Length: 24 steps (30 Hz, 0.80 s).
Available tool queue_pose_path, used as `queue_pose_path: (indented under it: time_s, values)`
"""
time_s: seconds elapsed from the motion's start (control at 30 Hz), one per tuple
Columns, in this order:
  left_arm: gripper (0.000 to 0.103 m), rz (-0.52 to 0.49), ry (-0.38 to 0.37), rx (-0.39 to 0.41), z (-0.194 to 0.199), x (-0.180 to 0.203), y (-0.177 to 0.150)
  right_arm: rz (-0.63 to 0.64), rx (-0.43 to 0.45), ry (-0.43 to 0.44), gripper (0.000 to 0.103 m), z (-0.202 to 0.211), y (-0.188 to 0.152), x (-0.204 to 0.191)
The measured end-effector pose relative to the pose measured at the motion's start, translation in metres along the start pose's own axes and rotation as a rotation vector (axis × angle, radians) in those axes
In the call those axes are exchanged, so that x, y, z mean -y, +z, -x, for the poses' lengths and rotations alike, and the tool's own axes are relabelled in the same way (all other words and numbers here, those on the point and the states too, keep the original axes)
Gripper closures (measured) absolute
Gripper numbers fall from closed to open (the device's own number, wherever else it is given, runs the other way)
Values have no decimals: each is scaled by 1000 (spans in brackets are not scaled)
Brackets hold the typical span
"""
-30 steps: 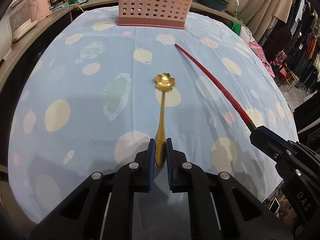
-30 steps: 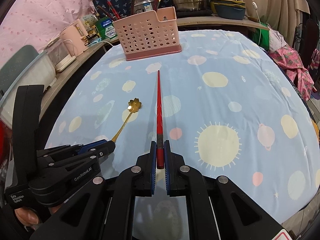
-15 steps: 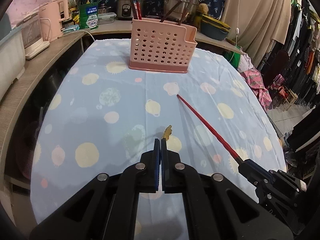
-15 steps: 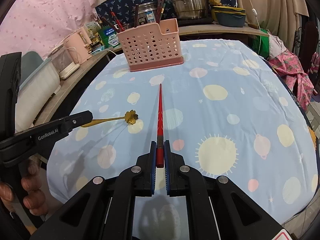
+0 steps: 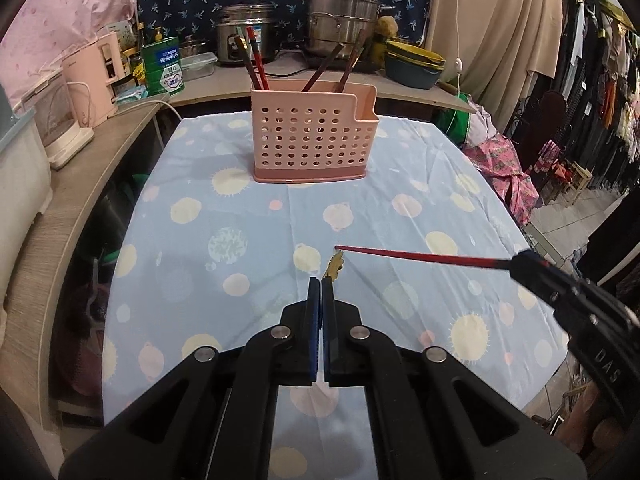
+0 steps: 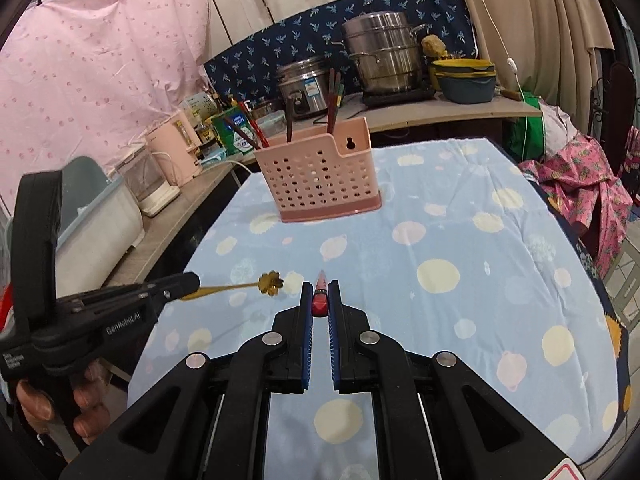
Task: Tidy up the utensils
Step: 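Carry the chopstick and gold spoon into the pink basket and open both grippers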
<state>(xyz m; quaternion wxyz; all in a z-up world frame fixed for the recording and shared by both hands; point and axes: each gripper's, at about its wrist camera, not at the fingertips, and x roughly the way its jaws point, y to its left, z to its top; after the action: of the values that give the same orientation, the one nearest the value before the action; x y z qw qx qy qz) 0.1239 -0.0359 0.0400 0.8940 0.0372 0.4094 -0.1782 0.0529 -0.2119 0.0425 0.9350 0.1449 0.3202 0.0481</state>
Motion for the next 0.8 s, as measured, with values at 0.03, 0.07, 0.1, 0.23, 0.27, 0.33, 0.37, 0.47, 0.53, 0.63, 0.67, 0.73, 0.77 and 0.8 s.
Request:
queue_pose_path:
  time_s: [0.03,0.07,0.1,0.23,0.27,0.33,0.37,0.47,0.53,0.63,0.67,0.73,0.77,0.8]
  values:
    - [102,-6,-4,-5,-1,2,-2,4,13,4,96,1,5,-2]
    - [102,-12,-8,-17,-3,4,-4,7,22,8,96,2,9,-3]
    - [102,-17,-14,-30,-5,6,-7,7,30,13,96,3,12,-5]
    - [102,-31,-40,-71,-12,14,-22,23,54,40,96,3,19,-16]
    - [102,-30,-44,-75,-12,15,-23,28,49,45,96,2,19,-18]
    - [102,-19,-46,-68,-11,14,-20,34,32,58,96,0,15,-22]
    - [102,-11,-46,-57,-8,13,-16,37,19,64,96,-1,12,-24]
    - [102,2,-42,-14,3,9,-3,41,-26,82,96,-2,-4,-28]
    - [102,4,-38,17,10,7,6,36,-51,92,96,-2,-13,-29]
    - [102,2,-33,47,17,7,15,28,-67,97,96,-1,-21,-29]
    - [102,1,-33,52,18,7,17,27,-67,96,96,0,-21,-29]
    - [102,-1,-31,59,19,9,19,16,-60,98,96,1,-20,-27]
    - [102,-2,-28,60,19,9,20,13,-53,98,96,2,-17,-26]
    - [102,-3,-23,61,18,8,20,13,-46,96,96,2,-15,-26]
